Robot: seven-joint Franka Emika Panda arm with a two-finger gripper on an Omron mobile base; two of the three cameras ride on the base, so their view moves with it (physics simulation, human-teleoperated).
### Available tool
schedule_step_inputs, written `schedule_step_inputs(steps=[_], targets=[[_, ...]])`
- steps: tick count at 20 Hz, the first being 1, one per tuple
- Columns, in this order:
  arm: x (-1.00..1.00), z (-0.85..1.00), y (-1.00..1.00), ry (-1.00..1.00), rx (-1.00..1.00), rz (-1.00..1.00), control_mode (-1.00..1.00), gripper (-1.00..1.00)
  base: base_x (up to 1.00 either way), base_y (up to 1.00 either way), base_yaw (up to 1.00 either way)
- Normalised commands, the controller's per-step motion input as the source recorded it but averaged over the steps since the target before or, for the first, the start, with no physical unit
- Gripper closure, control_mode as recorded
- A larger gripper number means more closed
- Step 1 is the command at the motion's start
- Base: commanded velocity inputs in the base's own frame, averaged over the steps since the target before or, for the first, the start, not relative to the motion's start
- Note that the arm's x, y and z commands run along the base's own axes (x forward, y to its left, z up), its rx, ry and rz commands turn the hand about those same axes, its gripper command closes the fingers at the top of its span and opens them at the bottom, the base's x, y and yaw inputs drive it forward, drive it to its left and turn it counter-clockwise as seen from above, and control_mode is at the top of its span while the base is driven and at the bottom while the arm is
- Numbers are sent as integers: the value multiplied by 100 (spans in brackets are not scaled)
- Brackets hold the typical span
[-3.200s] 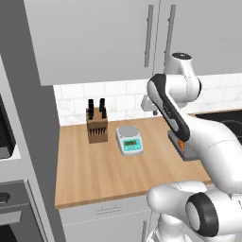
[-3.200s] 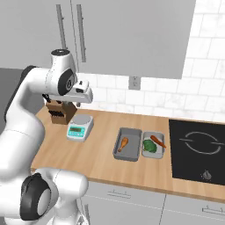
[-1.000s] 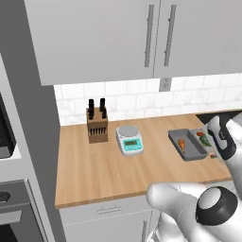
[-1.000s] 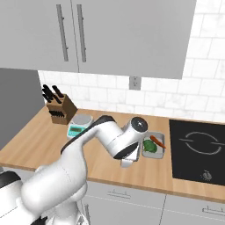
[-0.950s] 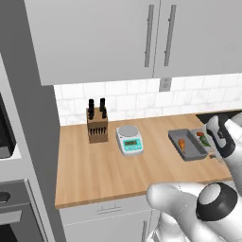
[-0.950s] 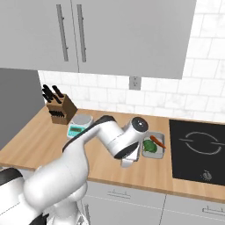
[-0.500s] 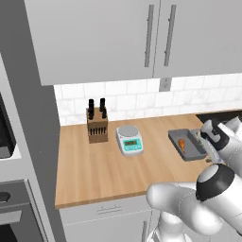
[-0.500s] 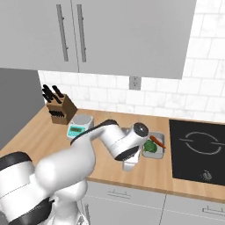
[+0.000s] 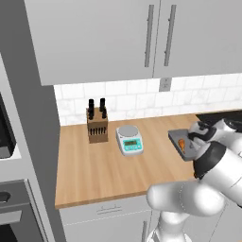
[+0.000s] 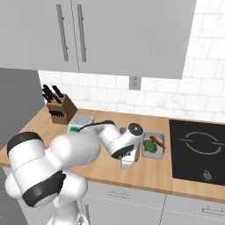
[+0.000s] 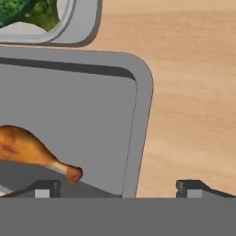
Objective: Take the meat container that has the chicken drumstick and place it on the second highest rack of the freezer. Then take the vegetable container that has the carrot and broccoli and place it on the highest rack of the freezer.
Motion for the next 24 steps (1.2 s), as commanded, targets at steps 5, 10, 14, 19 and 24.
schedule_step_inputs(steps=[5,10,14,19,24], targets=[[34,-30,0,1,0,0,-100,-100,0,0,0],[19,-32,0,1,0,0,-100,100,0,0,0],[18,-15,0,3,0,0,-100,100,0,0,0],[-9,6,10,0,0,2,-100,100,0,0,0],[-45,69,44,-5,-6,15,-100,100,0,0,0]])
